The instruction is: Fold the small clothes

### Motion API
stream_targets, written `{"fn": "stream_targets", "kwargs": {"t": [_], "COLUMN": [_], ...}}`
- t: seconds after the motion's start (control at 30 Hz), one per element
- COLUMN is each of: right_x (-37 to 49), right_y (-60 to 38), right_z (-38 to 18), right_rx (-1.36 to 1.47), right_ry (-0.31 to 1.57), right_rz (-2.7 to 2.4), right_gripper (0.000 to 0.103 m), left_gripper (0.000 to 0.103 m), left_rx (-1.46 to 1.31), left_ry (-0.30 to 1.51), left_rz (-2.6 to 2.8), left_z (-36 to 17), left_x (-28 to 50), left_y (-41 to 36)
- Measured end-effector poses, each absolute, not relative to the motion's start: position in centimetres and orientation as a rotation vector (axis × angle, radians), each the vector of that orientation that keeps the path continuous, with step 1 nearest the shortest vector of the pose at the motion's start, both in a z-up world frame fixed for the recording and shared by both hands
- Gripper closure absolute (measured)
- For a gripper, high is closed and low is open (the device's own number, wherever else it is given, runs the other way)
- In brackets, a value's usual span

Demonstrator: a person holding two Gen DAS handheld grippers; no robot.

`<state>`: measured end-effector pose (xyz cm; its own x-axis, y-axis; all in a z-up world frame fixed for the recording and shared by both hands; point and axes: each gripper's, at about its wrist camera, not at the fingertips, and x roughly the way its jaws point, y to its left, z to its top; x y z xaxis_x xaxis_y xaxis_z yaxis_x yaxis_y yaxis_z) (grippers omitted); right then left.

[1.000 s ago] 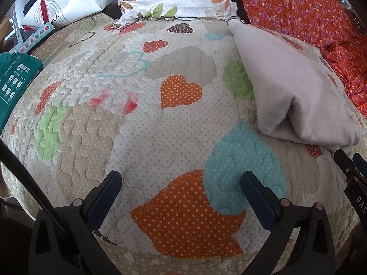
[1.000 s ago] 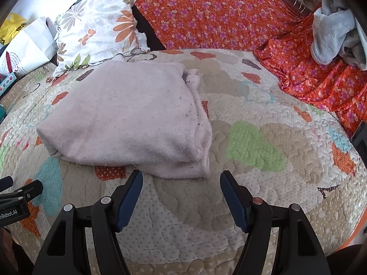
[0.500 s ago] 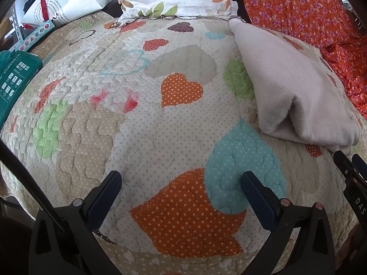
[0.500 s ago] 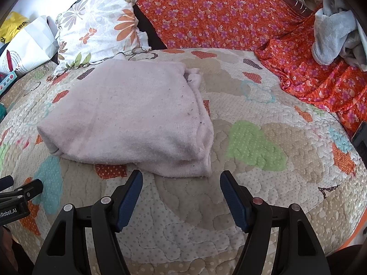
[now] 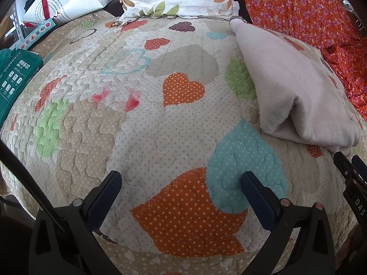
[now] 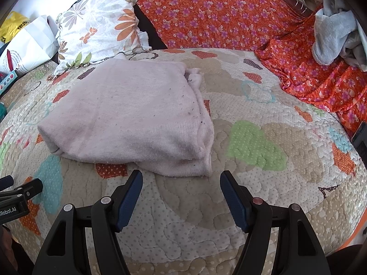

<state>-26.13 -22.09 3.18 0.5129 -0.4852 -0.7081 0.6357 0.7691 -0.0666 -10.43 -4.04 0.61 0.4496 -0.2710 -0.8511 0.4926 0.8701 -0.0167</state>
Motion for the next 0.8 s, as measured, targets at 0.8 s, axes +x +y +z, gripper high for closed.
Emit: {"fn": "stream_targets", "kwargs": {"t": [0.8], "right_x": [-25.95], "right_y": [-21.81], "right_z": [2.98], "right_rx": [0.212], "right_ry": [0.786], "right_rz": [-0.675], "right_gripper": [0.028], "left_gripper": [0.0], "left_rx": [0.245], "left_ry": [1.0], "left_rz": [-0.478], "left_z": [0.55], "left_x": [-10.36], "left_y": [-3.97]}}
